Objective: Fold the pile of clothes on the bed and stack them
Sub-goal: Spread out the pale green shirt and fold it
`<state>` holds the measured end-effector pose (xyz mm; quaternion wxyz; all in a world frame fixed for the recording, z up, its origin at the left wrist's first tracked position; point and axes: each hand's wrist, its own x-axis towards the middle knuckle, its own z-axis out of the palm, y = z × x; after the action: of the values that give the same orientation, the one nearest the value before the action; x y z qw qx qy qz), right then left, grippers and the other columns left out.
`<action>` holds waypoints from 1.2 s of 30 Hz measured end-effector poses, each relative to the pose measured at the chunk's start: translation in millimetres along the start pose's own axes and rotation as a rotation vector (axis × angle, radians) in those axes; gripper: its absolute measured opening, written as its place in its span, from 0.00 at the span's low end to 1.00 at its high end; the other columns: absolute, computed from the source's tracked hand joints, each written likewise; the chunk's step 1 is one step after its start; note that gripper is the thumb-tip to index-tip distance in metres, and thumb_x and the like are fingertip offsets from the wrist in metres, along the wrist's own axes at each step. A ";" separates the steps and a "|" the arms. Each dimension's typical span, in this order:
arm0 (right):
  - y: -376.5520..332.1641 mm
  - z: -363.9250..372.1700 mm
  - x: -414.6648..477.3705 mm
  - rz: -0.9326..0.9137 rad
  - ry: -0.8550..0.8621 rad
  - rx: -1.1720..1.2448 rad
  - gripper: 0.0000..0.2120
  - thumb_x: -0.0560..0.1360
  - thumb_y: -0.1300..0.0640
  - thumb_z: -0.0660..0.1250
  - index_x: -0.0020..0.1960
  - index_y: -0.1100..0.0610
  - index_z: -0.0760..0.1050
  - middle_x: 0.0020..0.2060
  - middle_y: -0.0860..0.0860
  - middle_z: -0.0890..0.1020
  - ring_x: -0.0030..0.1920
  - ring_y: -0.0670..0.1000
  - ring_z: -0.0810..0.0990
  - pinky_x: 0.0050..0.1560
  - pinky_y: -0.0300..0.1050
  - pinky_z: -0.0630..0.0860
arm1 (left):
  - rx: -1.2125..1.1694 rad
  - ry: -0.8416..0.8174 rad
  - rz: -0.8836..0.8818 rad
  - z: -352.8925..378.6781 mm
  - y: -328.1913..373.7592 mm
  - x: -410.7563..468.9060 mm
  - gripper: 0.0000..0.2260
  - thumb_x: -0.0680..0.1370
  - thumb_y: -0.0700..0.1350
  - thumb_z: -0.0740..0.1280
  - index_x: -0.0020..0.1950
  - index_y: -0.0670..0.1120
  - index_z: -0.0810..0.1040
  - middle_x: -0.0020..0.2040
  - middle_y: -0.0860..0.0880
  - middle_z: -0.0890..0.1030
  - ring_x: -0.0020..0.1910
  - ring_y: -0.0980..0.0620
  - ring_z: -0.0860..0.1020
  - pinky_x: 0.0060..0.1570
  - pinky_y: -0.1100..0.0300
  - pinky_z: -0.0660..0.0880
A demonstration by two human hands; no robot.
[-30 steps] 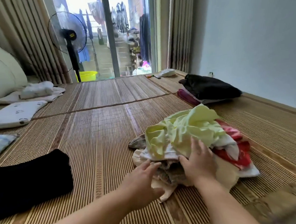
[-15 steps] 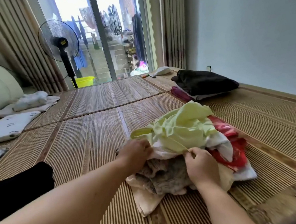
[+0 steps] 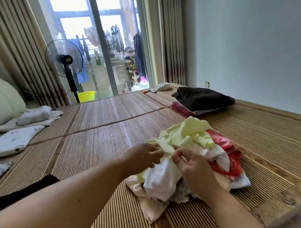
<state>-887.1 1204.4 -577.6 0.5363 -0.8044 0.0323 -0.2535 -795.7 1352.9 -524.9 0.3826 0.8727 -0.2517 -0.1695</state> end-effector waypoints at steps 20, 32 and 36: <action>4.6 39.3 -7.6 -0.002 -0.323 -0.773 0.29 0.74 0.59 0.59 0.72 0.38 0.63 0.77 0.42 0.56 0.77 0.50 0.47 0.72 0.67 0.44 | 0.610 -0.399 -0.435 -48.0 -142.1 -134.4 0.23 0.76 0.40 0.62 0.65 0.64 0.73 0.55 0.57 0.77 0.52 0.57 0.77 0.48 0.66 0.73; 35.5 83.6 -8.3 0.087 -0.625 -1.011 0.28 0.77 0.40 0.57 0.75 0.37 0.53 0.78 0.42 0.52 0.77 0.50 0.50 0.70 0.70 0.48 | 0.462 0.174 -0.265 -1.8 -161.1 -55.5 0.36 0.75 0.60 0.65 0.78 0.53 0.54 0.77 0.49 0.62 0.73 0.46 0.64 0.72 0.49 0.62; 34.9 80.9 -10.1 0.093 -0.635 -1.025 0.26 0.77 0.39 0.57 0.74 0.38 0.58 0.77 0.42 0.55 0.77 0.50 0.53 0.70 0.70 0.49 | 0.345 0.266 -0.356 -1.2 -155.3 -31.4 0.22 0.73 0.55 0.69 0.65 0.55 0.69 0.57 0.49 0.80 0.54 0.46 0.78 0.53 0.55 0.74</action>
<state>-852.4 1261.5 -636.0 0.0743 -0.9945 0.0238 0.0705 -772.7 1461.7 -637.8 0.2225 0.9699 -0.0670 -0.0725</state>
